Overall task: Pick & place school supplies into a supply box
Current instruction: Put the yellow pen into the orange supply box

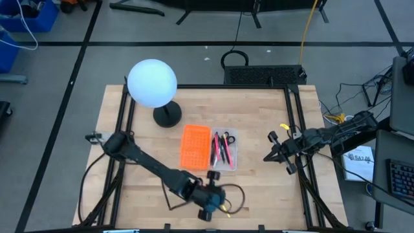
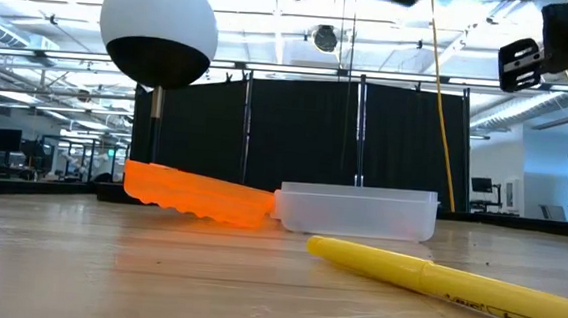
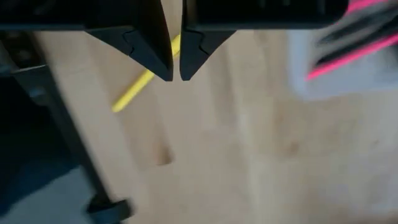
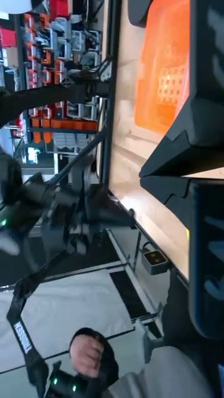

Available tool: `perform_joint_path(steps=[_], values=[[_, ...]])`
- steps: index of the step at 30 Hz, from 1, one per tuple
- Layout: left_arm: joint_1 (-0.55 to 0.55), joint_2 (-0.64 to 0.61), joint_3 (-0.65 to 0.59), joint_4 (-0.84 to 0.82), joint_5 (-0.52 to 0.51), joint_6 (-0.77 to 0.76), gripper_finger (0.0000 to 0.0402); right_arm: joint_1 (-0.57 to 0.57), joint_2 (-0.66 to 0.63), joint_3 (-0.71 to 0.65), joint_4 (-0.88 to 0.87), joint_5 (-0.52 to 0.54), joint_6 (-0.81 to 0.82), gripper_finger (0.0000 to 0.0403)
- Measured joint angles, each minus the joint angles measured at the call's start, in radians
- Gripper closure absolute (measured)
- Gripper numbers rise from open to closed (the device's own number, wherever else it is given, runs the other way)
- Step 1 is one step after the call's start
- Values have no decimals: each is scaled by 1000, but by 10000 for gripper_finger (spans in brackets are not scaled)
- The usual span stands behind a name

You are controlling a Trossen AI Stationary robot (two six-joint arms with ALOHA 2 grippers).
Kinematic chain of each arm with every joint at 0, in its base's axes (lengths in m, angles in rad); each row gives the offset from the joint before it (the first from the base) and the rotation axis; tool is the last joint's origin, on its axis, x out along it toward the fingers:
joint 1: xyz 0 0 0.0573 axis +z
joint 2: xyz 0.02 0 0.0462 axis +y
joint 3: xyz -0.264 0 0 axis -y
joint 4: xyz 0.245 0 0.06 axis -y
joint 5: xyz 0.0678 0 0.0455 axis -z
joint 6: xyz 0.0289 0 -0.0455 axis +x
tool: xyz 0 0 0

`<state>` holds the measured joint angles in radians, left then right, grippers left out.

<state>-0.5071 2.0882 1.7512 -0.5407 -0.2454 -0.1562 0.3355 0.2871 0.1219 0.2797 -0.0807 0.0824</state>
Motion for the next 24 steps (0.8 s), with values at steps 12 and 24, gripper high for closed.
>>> perform_joint_path(steps=[12,24], values=[[-5,207,315,-231,161,111,298,-7,0,-13,30,5,-21,403],[24,259,315,-139,198,255,200,-7,9,-14,22,5,-18,403]])
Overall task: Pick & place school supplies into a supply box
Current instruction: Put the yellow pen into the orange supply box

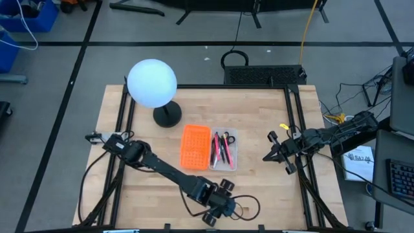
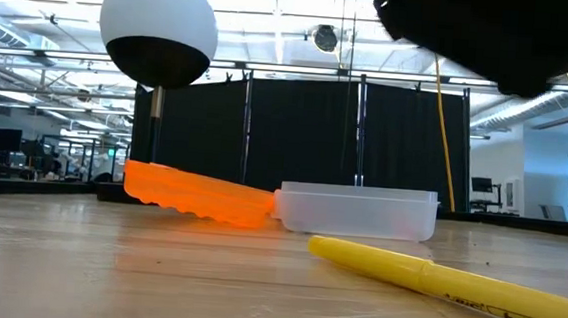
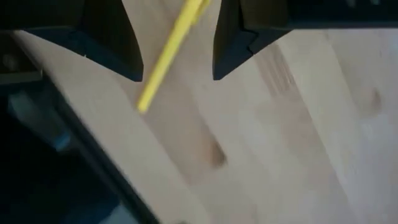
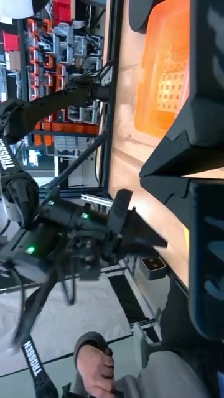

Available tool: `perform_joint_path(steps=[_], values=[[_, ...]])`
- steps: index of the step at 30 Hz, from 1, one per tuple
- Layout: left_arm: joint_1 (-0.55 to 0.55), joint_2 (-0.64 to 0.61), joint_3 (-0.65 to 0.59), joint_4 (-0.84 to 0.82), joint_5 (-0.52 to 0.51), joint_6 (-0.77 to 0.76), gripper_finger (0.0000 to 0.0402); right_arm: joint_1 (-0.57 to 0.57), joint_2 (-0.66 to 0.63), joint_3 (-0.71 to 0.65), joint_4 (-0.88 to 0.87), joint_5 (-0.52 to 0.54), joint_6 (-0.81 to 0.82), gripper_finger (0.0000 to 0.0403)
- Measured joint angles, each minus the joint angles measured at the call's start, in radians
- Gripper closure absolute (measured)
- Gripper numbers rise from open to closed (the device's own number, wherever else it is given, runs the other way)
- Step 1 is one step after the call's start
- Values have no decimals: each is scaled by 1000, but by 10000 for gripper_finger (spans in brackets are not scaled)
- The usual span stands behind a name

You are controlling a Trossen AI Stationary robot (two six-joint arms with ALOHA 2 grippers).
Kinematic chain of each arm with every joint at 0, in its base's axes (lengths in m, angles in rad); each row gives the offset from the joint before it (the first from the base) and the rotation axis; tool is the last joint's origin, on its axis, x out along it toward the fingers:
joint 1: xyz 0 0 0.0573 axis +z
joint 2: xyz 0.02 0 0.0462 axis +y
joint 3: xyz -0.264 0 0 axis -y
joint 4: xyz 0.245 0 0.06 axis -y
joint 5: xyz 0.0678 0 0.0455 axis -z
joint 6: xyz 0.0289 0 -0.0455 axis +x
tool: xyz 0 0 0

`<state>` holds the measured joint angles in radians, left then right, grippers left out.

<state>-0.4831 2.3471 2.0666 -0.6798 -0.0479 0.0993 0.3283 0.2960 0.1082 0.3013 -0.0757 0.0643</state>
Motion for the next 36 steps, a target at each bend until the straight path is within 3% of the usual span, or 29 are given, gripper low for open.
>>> perform_joint_path(steps=[12,26,29,36], values=[[-2,46,1,61,29,69,197,0,17,0,-12,0,2,403],[1,120,-1,18,21,178,202,0,28,-16,-22,7,18,403],[1,120,-1,11,25,195,235,0,28,-19,-21,36,22,403],[13,148,1,5,75,162,359,0,28,-19,-21,48,37,403]])
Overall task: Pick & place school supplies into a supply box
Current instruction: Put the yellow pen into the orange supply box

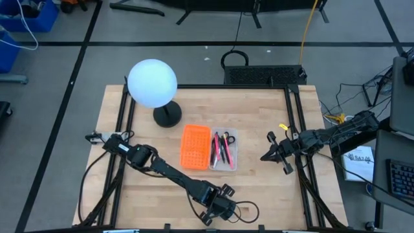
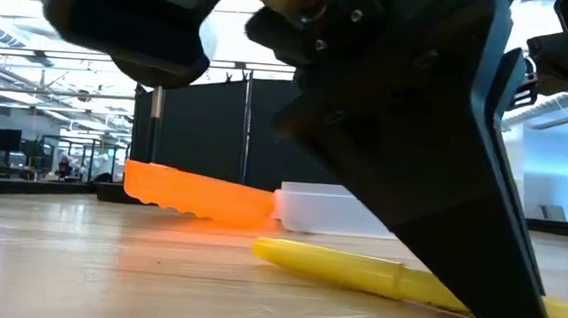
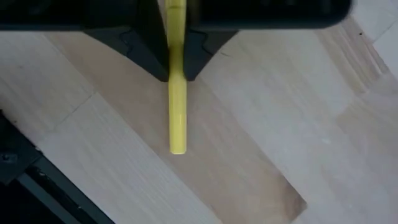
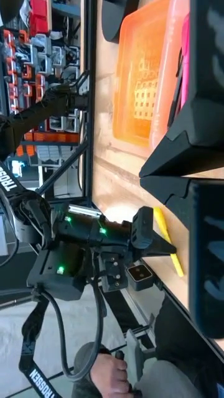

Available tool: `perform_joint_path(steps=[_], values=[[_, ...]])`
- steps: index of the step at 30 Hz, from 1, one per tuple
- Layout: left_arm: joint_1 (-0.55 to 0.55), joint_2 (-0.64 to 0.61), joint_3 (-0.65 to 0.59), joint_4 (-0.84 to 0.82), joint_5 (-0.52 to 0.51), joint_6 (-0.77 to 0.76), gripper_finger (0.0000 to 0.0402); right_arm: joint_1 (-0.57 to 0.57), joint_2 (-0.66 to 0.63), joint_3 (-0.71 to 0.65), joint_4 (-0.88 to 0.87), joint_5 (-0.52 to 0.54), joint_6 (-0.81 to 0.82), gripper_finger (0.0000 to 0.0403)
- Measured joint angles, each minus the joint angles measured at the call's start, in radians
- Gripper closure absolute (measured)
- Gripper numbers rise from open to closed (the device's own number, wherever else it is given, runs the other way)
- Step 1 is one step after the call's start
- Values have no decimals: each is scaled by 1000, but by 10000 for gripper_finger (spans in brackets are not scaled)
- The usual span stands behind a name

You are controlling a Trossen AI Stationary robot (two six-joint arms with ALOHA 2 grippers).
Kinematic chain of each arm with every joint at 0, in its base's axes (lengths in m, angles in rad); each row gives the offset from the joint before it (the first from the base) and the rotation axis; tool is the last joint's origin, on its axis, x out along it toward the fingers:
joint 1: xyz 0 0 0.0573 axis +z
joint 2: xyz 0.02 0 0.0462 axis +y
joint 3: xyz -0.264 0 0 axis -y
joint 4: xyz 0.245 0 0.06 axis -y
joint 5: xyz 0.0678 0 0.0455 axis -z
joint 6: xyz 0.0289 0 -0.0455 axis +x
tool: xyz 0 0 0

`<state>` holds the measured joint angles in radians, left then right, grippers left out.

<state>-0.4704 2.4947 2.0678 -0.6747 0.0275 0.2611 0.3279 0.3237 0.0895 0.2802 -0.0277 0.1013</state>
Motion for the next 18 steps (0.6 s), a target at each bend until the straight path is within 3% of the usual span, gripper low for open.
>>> perform_joint_path(steps=[2,10,18], values=[[2,1,0,-4,12,0,381,0,1,0,0,0,0,403],[-11,-21,-2,-34,-36,38,379,0,1,0,0,0,2,403],[12,-27,130,-320,-47,79,383,0,1,0,7,0,-8,403]])
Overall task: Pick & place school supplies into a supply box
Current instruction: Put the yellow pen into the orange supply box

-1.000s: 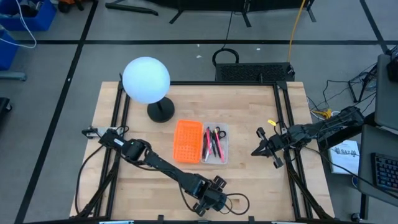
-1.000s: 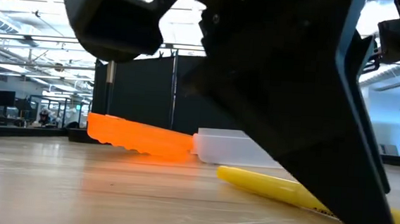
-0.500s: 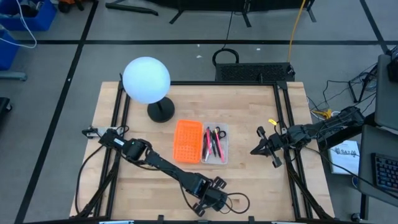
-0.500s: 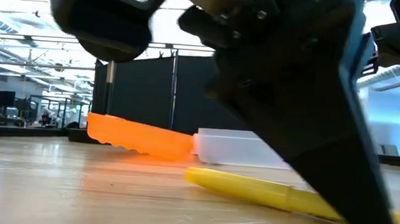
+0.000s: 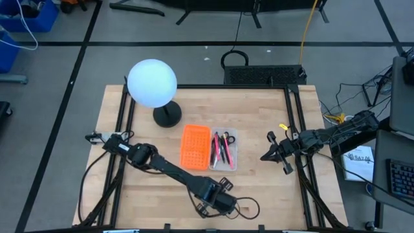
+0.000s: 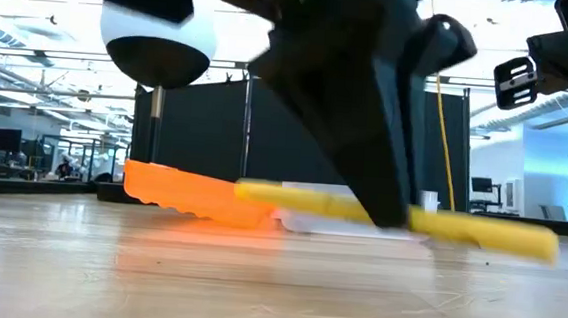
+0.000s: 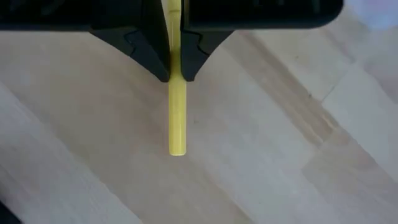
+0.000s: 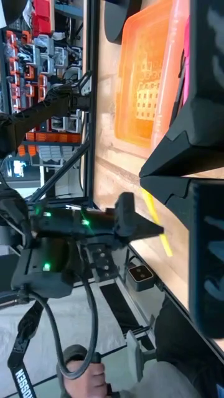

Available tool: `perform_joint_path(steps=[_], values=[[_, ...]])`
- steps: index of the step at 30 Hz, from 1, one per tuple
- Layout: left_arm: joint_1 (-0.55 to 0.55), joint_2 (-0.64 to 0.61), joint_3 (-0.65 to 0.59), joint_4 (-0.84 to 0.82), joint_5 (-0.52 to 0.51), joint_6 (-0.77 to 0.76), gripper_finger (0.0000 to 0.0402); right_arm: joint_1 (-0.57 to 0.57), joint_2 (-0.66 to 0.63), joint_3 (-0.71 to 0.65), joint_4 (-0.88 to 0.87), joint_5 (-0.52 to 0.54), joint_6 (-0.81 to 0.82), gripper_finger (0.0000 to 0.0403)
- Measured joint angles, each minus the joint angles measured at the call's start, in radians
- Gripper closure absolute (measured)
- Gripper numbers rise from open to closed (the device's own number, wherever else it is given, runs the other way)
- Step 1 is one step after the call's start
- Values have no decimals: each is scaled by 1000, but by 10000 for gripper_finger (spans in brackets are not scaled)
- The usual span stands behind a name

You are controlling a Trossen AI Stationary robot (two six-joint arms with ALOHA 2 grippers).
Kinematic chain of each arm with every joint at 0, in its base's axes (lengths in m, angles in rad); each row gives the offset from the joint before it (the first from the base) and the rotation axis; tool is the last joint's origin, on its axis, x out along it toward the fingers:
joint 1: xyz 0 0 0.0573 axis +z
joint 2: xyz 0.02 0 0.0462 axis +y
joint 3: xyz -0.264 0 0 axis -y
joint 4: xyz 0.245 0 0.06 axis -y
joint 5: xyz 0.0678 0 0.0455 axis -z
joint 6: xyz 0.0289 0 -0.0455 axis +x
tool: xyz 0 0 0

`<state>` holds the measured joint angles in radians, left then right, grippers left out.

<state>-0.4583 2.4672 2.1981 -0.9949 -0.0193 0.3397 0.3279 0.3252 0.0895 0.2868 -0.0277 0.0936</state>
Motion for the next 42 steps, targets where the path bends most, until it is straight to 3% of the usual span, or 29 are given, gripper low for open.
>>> perform_joint_path(steps=[6,16,21,24,29,33,37,42], values=[[9,-3,126,-242,-12,258,384,0,0,0,0,0,-1,403],[61,-8,155,-329,-316,662,401,0,0,-11,15,4,13,403],[85,-8,155,-321,-273,620,399,0,-1,-30,54,11,18,403],[82,-8,155,-318,-247,499,393,0,0,-30,51,38,19,403],[76,-28,154,-406,-83,310,399,0,0,-32,31,81,15,403],[45,-95,132,-480,-74,215,399,0,0,-33,9,83,15,403],[9,-242,-24,-395,-87,208,400,0,7,-33,-5,83,17,403],[-5,-551,-406,-103,-143,218,400,0,7,-34,-7,84,15,403]])
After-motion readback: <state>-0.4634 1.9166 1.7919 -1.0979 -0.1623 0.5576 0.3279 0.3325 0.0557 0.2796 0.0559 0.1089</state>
